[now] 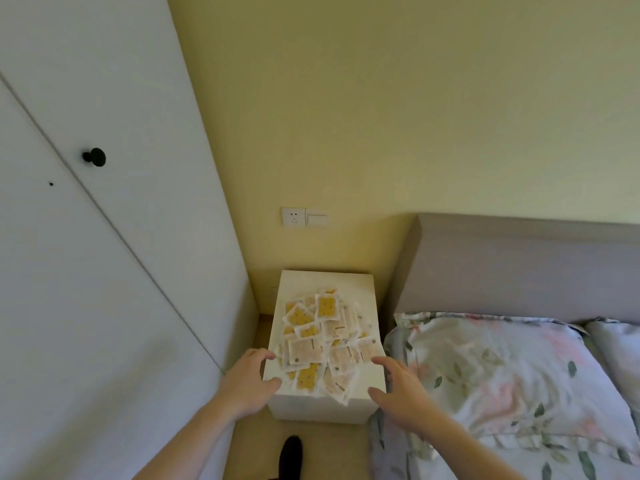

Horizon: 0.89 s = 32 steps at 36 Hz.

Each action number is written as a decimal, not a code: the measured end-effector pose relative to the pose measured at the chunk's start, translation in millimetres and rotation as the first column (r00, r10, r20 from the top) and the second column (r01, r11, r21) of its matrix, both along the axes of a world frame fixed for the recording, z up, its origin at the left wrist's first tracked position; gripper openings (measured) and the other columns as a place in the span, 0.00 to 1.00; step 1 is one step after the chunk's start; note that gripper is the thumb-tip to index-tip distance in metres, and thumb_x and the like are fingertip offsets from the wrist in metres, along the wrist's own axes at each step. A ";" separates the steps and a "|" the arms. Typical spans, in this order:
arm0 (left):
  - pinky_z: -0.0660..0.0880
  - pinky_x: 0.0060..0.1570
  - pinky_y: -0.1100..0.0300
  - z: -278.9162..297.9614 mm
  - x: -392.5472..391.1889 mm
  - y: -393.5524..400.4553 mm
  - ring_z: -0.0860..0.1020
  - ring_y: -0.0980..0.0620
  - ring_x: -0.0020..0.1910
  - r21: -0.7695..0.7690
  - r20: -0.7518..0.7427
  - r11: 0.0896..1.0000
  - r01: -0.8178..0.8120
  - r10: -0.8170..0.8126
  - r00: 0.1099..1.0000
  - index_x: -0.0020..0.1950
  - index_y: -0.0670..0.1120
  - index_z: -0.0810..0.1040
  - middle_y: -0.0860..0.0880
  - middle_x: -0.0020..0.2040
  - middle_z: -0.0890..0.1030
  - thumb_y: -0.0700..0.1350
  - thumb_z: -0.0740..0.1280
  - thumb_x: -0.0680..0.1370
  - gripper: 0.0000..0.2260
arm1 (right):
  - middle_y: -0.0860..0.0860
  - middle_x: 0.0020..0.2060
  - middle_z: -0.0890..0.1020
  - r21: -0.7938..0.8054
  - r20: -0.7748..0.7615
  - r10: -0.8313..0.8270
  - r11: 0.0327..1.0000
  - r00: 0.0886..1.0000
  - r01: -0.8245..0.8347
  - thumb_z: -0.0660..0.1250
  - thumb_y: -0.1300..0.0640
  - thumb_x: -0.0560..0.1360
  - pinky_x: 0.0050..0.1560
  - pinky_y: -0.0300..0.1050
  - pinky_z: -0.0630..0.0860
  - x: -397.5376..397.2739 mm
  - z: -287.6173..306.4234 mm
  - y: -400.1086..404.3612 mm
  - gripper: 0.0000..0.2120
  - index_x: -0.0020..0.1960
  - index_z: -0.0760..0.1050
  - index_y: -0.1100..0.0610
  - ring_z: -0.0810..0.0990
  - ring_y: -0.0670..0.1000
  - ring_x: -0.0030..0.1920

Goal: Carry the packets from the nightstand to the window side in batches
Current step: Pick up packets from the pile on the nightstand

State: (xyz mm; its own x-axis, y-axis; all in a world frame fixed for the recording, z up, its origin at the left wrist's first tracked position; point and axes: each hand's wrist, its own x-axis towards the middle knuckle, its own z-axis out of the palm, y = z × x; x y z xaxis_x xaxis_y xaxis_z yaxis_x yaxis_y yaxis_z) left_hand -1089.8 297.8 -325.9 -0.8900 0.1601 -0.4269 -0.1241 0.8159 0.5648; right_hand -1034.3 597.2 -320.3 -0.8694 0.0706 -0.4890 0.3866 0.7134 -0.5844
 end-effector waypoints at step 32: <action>0.78 0.53 0.52 -261.8 -214.4 44.1 0.77 0.48 0.60 -0.160 0.243 0.981 0.111 -0.070 0.968 0.74 0.50 0.65 0.50 0.71 0.66 0.53 0.71 0.76 0.29 | 0.49 0.72 0.68 0.125 0.271 -0.264 0.963 0.926 0.238 0.69 0.46 0.76 0.46 0.38 0.72 -180.0 -243.9 4.0 0.31 0.76 0.64 0.50 0.73 0.43 0.44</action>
